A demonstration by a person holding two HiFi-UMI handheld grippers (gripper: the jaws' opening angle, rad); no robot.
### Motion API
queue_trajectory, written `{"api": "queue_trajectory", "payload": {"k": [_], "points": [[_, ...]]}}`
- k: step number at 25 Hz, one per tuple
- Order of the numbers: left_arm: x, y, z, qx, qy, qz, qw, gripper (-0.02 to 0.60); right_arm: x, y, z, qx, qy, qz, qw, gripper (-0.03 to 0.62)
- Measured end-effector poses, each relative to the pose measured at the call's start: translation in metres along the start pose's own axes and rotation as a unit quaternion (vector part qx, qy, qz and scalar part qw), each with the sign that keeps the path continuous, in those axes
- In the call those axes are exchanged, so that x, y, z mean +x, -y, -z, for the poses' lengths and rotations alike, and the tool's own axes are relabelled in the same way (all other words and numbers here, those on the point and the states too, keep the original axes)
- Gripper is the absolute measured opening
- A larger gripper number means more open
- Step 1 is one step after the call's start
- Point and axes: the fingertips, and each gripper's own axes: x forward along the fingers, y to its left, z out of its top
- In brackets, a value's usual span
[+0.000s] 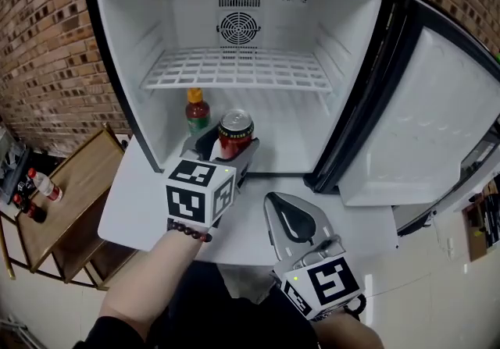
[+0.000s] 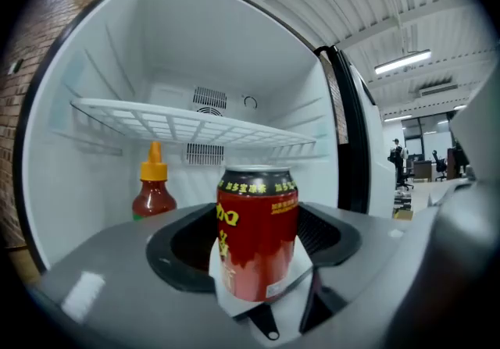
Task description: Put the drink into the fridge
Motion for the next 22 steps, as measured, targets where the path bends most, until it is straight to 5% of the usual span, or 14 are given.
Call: {"api": "queue_trajectory", "payload": {"k": [22], "points": [[0.073,-0.043,0.021,-0.008,-0.004,-0.09,0.9959,0.328,0.036,0.055,0.015,0.017,-0.004,-0.01,1.0,0.0]]}}
